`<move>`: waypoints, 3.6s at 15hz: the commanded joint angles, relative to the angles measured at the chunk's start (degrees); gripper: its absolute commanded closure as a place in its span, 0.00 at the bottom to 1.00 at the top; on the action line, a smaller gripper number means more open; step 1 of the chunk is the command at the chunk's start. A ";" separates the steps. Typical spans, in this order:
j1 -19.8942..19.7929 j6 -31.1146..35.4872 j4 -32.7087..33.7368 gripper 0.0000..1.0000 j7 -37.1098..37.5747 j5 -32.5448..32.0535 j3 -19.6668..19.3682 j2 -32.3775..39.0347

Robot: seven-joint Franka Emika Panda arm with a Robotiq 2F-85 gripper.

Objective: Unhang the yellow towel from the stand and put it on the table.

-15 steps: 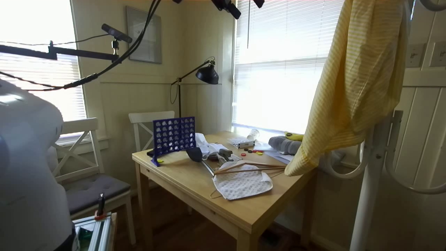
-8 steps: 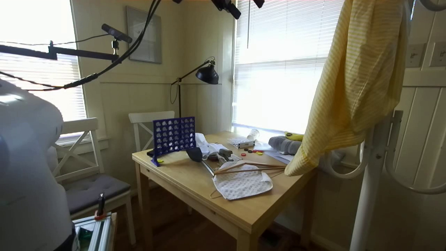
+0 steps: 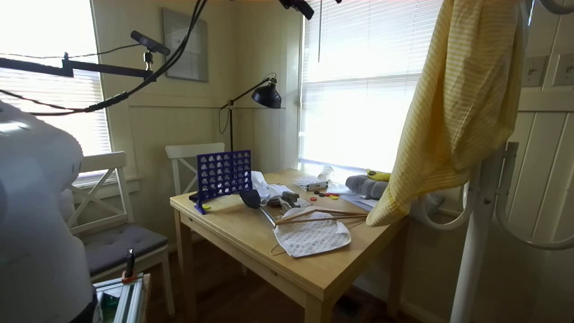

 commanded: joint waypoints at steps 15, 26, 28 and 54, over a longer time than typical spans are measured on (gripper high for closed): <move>-4.79 -23.07 45.91 0.00 4.52 2.47 -8.54 26.56; -7.05 -27.02 53.39 0.00 12.05 1.45 -9.50 32.88; -7.12 -30.46 54.87 0.00 12.83 1.44 -9.82 34.06; -6.71 -30.92 64.28 0.00 1.96 8.19 -12.69 47.84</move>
